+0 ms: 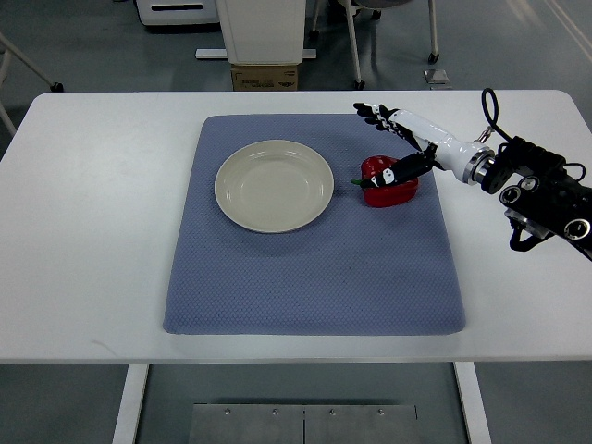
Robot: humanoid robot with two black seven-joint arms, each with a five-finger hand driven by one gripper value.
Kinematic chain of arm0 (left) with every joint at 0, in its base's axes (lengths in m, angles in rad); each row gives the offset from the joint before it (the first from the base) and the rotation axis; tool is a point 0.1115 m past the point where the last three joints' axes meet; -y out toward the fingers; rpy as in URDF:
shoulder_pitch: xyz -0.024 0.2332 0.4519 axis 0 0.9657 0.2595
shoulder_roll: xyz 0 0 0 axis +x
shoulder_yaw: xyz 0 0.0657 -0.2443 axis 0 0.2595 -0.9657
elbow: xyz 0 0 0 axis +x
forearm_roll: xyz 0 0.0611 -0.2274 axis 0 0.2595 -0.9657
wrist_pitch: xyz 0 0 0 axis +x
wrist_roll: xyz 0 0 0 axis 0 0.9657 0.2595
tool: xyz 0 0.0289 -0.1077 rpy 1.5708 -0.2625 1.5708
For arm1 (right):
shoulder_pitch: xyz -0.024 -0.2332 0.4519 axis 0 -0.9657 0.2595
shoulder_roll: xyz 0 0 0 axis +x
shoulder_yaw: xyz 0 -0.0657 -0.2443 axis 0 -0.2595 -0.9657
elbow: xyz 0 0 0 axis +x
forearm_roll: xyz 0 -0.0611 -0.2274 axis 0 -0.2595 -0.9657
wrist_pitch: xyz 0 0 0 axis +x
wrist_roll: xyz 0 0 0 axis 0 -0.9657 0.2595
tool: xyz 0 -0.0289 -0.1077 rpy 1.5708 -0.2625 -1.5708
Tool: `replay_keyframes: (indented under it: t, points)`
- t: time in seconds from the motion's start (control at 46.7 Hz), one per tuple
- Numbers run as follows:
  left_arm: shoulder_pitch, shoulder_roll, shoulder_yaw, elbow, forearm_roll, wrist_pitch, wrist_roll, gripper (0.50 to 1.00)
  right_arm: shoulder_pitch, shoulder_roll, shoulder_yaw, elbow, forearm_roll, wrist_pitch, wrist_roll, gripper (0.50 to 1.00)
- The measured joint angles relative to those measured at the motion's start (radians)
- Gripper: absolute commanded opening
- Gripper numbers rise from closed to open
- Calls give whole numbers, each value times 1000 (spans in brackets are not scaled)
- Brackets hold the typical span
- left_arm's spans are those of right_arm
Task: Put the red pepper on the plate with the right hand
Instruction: 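Close the right hand fingers around the red bell pepper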
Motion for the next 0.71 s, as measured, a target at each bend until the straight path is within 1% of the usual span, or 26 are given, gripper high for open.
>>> replay_keyframes:
  t: [0.235, 0.428, 0.706]
  points:
    - [0, 0, 0, 0, 0, 0, 0, 1000, 27, 3, -97, -11, -4, -42, 3, 947]
    - [0, 0, 0, 0, 0, 0, 0, 1000, 42, 11, -160, -44, -6, -47, 2, 949]
    - [0, 0, 0, 0, 0, 0, 0, 1000, 53, 25, -214, -82, -6, -76, -5, 947]
